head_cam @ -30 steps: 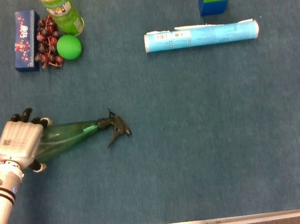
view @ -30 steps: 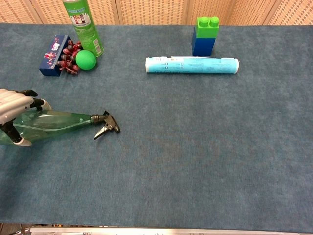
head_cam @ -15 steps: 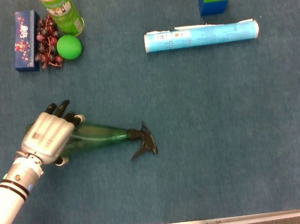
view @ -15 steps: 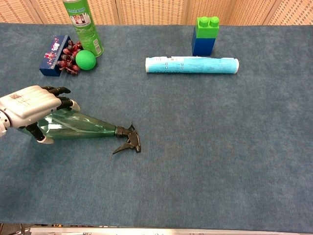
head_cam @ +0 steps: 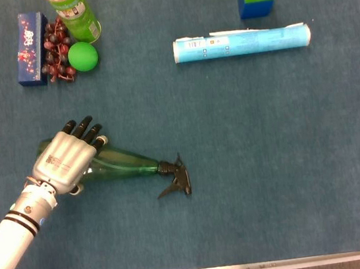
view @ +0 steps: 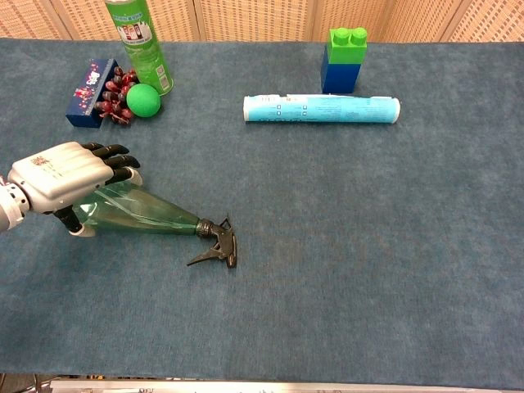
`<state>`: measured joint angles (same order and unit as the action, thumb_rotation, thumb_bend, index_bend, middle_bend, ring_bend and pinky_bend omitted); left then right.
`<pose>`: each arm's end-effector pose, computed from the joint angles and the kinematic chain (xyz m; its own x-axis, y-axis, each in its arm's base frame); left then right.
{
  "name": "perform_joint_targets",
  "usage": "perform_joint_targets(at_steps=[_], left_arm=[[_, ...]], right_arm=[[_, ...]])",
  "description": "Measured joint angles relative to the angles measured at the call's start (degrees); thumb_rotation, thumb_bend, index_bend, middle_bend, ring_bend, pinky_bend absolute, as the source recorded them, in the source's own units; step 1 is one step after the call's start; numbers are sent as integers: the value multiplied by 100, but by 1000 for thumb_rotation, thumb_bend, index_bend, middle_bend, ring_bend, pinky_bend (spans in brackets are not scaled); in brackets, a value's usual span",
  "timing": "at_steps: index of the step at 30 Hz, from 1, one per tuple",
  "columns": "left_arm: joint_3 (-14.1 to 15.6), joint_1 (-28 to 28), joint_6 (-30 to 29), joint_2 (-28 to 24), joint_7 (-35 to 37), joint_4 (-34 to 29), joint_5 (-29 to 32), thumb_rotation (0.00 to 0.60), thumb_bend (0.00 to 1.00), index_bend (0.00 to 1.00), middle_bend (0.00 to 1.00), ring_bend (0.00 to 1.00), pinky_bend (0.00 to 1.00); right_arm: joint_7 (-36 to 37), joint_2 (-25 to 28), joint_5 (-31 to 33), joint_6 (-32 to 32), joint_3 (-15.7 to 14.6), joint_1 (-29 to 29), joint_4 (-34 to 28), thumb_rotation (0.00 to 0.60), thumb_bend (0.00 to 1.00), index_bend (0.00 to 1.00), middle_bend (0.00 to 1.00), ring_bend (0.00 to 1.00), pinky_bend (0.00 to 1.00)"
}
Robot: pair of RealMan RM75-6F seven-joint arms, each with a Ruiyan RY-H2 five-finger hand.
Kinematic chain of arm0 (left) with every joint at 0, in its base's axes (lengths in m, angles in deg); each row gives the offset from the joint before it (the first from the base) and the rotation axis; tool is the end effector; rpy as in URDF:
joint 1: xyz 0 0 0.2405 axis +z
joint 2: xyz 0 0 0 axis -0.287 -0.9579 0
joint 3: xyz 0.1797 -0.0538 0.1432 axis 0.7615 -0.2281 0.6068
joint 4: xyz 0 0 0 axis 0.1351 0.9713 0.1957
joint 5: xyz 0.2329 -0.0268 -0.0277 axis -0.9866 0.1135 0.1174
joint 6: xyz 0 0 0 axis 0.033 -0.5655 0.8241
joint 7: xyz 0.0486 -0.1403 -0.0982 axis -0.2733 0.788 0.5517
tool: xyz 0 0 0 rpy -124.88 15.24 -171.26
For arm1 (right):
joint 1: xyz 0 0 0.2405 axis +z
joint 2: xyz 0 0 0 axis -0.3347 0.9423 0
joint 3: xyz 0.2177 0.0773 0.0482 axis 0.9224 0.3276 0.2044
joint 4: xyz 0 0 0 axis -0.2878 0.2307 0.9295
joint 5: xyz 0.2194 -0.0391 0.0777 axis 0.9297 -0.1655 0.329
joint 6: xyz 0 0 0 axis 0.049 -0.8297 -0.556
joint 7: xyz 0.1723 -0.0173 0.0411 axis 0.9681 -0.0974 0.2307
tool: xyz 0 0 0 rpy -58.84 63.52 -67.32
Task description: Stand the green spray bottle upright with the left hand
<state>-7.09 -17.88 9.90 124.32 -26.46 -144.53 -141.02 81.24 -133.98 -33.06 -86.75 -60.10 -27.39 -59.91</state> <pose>-0.2102 0.2619 -0.0270 0.8101 0.2879 0.5108 0.5751 -0.5597 -0.5966 -0.3601 -0.1667 0.2453 0.2352 0.3047 0.9229 -0.9577 0.2344 0.1666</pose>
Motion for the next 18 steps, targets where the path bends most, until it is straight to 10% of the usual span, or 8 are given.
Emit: perform_joint_targets(at_steps=[18], left_arm=[[-69,-371,-152,-167,-1782,-1333,2065,600,74,139,62,19,154]], right_arm=[[19,3,1,-6,2,-5,1,600,96,484,338,255,359]])
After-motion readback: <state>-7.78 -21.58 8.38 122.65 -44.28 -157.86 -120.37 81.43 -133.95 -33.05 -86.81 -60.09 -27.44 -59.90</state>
